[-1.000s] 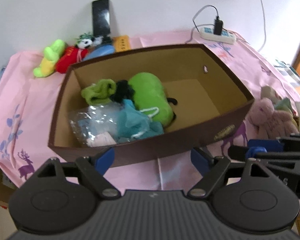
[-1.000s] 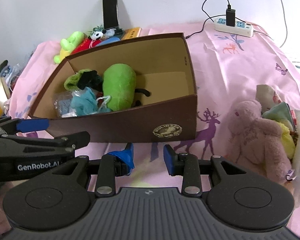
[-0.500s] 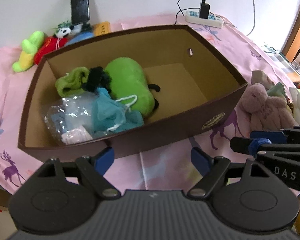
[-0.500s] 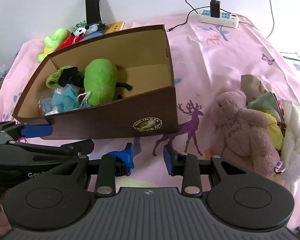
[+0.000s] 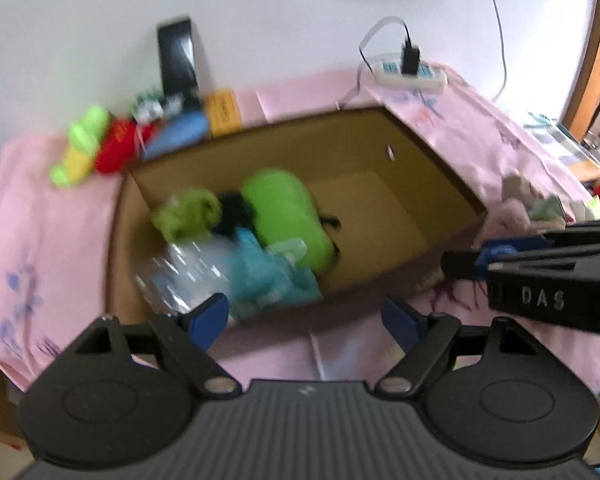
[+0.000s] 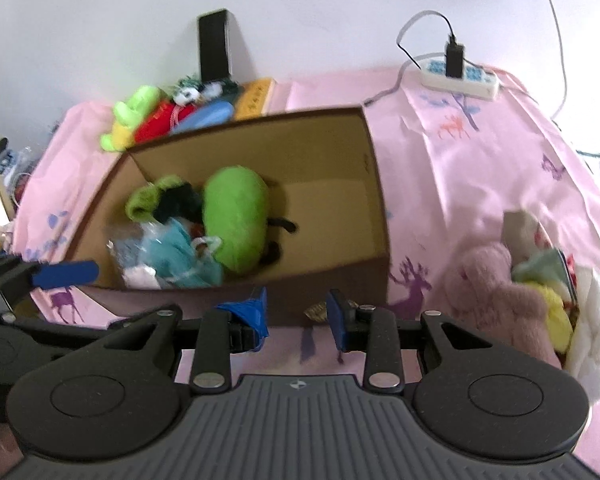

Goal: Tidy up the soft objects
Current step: 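Withdraw the right gripper up and back from the box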

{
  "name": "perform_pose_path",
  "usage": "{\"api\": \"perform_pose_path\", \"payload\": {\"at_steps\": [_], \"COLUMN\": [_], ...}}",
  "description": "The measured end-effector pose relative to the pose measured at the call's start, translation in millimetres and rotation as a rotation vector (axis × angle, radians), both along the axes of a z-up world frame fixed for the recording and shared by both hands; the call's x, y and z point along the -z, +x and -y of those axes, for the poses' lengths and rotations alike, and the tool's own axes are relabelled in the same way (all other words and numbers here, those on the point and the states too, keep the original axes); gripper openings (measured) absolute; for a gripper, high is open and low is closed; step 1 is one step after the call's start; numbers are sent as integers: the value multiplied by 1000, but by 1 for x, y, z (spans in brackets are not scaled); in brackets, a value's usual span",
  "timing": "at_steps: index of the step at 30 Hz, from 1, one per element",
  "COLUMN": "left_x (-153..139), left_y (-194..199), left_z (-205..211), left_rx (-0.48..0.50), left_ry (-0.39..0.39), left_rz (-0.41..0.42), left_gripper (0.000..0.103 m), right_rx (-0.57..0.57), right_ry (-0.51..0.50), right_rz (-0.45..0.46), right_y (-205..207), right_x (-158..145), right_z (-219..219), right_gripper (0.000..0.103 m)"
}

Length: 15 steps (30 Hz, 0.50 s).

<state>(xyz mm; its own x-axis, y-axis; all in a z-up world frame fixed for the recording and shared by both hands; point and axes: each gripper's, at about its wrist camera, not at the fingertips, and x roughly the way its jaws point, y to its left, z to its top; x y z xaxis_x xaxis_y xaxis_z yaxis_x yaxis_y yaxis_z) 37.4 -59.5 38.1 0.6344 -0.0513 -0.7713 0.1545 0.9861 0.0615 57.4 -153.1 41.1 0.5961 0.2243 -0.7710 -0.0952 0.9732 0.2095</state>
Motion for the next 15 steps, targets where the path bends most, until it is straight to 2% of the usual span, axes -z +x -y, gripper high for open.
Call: {"api": "perform_pose_path", "payload": {"at_steps": [4,8,15], "left_x": [-11,-16,-14], "left_y": [15,31,63], "left_z": [-12,-20,-33], "left_rx": [-53,-102,-174], "left_ry": [-9,14,45], "left_rz": [21,42,64], "left_gripper": [84,84,84], "right_rx": [8,45,81], "right_ry": [-19,-44,-20], "right_rz": [26,63,103], "right_y": [8,22,53], "right_x": [-8,-15,-16], "right_z": [-3,-1,-2], "right_gripper": [16,16,16]}}
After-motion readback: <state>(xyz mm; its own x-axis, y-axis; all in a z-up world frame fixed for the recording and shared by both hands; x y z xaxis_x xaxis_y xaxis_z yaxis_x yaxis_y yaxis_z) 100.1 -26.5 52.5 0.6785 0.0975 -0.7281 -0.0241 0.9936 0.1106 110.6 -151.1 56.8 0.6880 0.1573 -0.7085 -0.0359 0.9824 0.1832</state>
